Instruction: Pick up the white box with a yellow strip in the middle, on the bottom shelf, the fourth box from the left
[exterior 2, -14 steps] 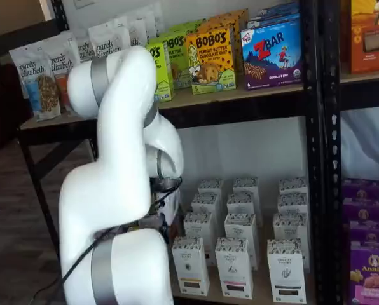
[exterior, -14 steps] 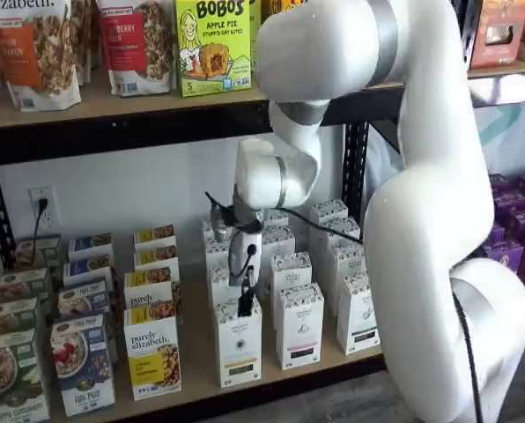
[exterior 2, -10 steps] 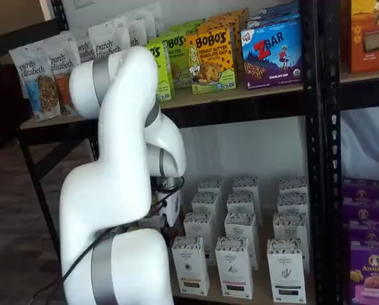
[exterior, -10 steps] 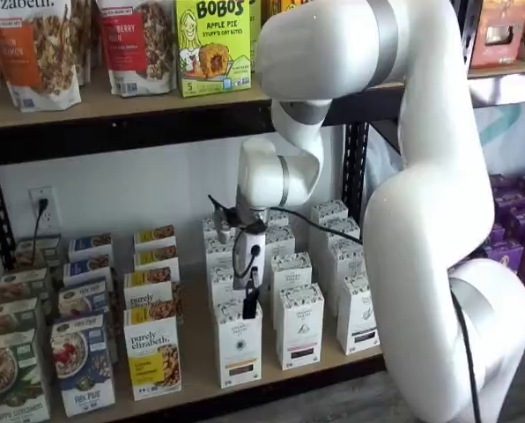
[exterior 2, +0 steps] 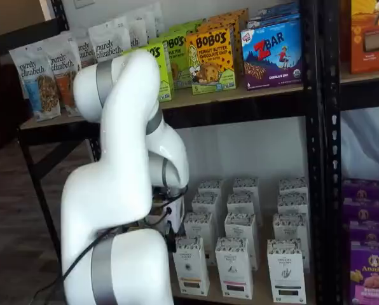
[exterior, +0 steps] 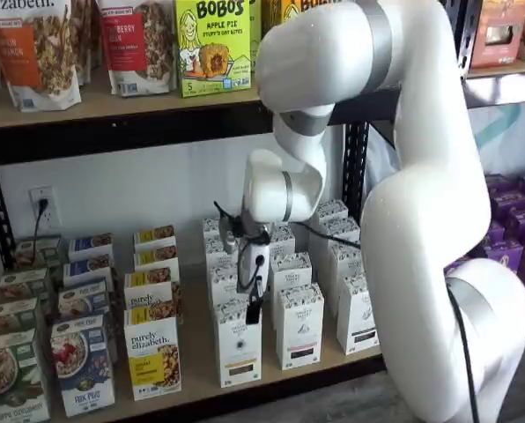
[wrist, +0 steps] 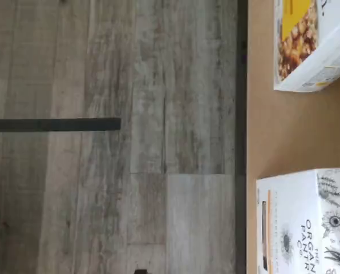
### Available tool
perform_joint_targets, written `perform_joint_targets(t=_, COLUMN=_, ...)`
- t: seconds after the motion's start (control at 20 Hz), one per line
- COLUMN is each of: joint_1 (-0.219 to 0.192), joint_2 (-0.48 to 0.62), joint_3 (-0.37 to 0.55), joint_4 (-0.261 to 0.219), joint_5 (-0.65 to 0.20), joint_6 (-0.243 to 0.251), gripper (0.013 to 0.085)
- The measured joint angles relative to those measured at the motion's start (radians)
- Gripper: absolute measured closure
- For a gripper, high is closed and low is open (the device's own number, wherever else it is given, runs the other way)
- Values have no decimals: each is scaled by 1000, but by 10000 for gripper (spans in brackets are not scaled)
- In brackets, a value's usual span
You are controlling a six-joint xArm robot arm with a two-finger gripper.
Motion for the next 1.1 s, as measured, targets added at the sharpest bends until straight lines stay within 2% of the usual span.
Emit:
perform_joint_targets(t=0.45, joint_1=-12, joint_2=91, joint_3=-75, joint_4=84, joint_5=-57, joint_6=-91, gripper=130)
perform_joint_targets(t=0.7, joint_1=-26, joint_2=141, joint_3=-140, joint_4=60, joint_5=-43, joint_6=-80, gripper=130)
perform_joint_targets(t=1.1, joint_1=-37, joint_2=188, joint_3=-219, joint_4=66, joint_5=0, joint_6=-91, gripper=130)
